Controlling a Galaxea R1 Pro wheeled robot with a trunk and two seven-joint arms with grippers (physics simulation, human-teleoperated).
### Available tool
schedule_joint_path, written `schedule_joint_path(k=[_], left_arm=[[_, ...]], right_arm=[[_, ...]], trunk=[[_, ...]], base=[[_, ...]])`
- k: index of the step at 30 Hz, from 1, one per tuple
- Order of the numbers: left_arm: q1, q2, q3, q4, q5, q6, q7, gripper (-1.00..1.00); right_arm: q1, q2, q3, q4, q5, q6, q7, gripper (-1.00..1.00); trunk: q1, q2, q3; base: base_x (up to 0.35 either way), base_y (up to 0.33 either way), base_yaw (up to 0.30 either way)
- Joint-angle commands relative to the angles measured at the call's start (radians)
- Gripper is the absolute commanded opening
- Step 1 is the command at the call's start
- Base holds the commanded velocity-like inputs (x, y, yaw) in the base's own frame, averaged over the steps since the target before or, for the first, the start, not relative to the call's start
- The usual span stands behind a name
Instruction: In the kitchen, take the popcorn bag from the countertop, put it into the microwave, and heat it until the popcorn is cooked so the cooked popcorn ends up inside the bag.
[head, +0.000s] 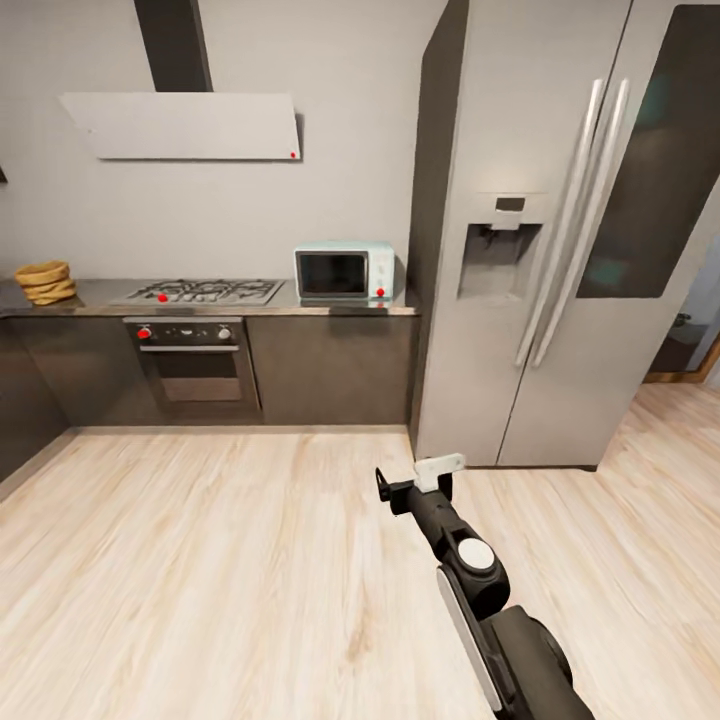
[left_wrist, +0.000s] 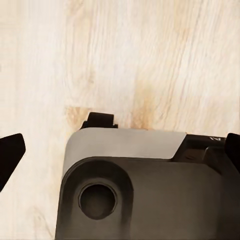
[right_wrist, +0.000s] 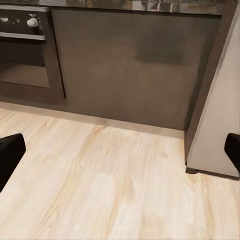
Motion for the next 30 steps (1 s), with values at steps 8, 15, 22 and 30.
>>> schedule_joint_path(k=[8,15,22,30], left_arm=[[-0.001,0.0,0.005,0.002,0.001,-0.003,0.0,1.0],[-0.002,0.0,0.004,0.002,0.001,-0.003,0.0,1.0],[-0.002,-0.001,0.003,0.002,0.001,-0.003,0.0,1.0],[-0.002,-0.004,0.001,0.002,-0.001,-0.003,0.0,1.0]], right_arm=[[0.0,-0.003,-0.003,-0.016,0.005,0.004,-0.005,1.0],[-0.02,0.0,-0.006,-0.054,0.004,-0.018,-0.001,1.0],[-0.024,0.002,-0.047,-0.059,0.001,-0.025,-0.009,1.0],[-0.025,-0.001,-0.051,-0.059,0.004,-0.013,-0.065,1.0]], trunk=[[0.001,0.0,-0.001],[0.001,0.0,-0.001],[0.001,0.0,-0.001],[0.001,0.0,-0.001]], base=[[0.344,0.088,0.003],[0.344,0.09,0.0],[0.344,0.09,0.0],[0.344,0.083,0.0]])
